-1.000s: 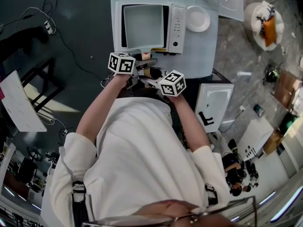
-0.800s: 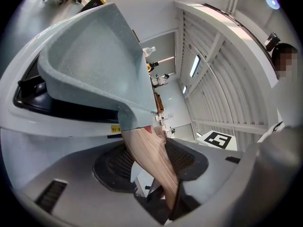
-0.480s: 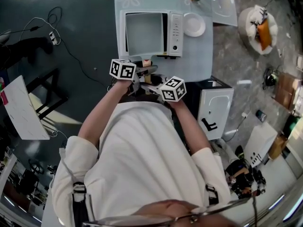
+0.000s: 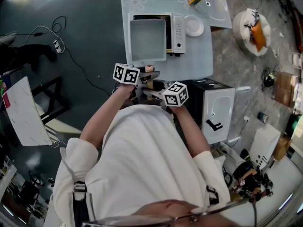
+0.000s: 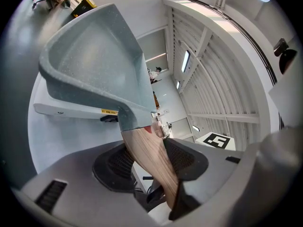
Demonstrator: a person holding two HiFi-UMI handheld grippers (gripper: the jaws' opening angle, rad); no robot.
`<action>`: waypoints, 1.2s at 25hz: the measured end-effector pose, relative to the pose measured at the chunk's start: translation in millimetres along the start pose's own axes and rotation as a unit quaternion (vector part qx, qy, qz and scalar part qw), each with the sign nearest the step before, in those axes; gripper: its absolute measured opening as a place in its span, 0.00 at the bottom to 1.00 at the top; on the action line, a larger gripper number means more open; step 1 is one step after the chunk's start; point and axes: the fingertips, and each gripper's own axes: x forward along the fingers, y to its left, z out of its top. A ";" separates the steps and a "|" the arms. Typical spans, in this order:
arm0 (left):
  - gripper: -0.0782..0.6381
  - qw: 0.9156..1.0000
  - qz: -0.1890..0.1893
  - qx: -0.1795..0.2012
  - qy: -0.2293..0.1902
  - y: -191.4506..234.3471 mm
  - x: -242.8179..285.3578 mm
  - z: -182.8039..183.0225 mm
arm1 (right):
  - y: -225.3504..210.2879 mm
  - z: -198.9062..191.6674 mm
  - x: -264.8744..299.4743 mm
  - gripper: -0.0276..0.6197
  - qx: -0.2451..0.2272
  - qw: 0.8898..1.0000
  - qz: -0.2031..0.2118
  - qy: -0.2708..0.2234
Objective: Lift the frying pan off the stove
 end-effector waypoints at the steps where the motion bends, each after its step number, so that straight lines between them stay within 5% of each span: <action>1: 0.43 1.000 -0.001 0.001 0.000 -3.4 -3.9 -4.0 | 5.9 -2.3 0.9 0.36 0.001 1.000 0.001 -0.004; 30: 0.43 0.999 -0.014 0.052 0.006 -96.8 -68.7 -106.7 | 137.4 -71.7 -10.2 0.37 -0.031 0.998 -0.008 -0.050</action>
